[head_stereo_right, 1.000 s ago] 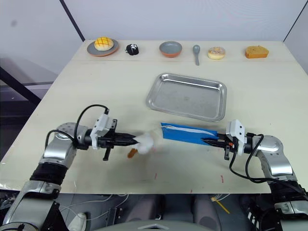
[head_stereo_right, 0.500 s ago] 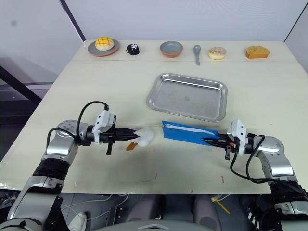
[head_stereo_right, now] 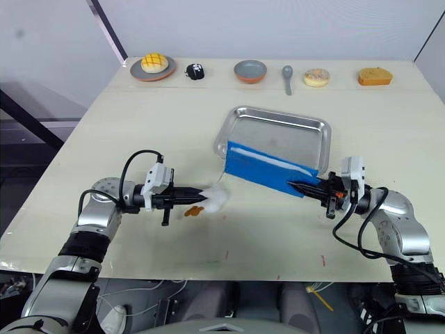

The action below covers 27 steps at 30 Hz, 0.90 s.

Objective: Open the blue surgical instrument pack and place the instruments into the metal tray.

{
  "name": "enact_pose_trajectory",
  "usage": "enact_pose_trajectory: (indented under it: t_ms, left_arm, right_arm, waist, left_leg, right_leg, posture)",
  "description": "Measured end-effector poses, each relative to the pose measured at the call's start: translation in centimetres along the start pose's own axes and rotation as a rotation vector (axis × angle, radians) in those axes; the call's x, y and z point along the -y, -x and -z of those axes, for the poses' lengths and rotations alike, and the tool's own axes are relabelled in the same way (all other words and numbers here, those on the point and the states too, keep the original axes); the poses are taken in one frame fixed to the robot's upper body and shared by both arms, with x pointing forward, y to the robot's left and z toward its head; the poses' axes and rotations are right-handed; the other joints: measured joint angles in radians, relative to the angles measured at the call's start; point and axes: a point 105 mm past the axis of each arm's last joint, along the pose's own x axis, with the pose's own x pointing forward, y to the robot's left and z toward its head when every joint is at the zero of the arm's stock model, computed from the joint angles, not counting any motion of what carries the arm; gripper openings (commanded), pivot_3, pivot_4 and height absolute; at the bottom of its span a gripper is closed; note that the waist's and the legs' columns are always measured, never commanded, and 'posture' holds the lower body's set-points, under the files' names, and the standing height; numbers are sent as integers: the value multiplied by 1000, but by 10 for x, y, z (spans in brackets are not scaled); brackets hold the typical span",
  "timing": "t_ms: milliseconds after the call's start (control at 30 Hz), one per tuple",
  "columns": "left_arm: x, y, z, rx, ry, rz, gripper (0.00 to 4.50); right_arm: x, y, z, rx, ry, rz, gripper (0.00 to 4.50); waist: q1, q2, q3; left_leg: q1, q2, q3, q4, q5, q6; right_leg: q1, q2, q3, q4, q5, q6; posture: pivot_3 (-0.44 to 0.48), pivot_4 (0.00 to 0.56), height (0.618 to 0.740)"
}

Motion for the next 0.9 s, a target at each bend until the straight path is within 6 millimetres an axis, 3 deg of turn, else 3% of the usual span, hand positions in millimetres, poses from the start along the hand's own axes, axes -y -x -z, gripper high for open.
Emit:
enact_pose_trajectory:
  t_ms: [167,367,633,900]
  left_arm:
    - [1,-1,0,4,2,3,51]
    - [0,5,-3,-20,41,6,51]
    - [-11,42,-22,-147,22,21,51]
    - [-5,59,-19,-292,42,62,51]
  right_arm:
    - [3,-2,-3,57,-96,46,0]
    - [3,2,-4,-4,14,23,0]
    - [-3,-6,12,-124,192,-77,0]
    - [-2,-22,18,-142,229,-119,0]
  waist:
    - [2,0,0]
    - [-4,0,0]
    - [-24,0,1]
    - [-27,0,2]
  left_leg:
    - [0,-1,0,0,0,0]
    - [0,-1,0,0,0,0]
    - [0,1,1,-2,0,0]
    - [-1,1,1,-2,0,0]
  right_leg:
    - [0,0,0,0,0,0]
    - [0,0,0,0,0,0]
    - [-3,2,0,1,0,0]
    - [-4,2,1,2,0,0]
  posture:
    - [0,150,740]
    - [0,150,740]
    - [0,150,740]
    - [0,150,740]
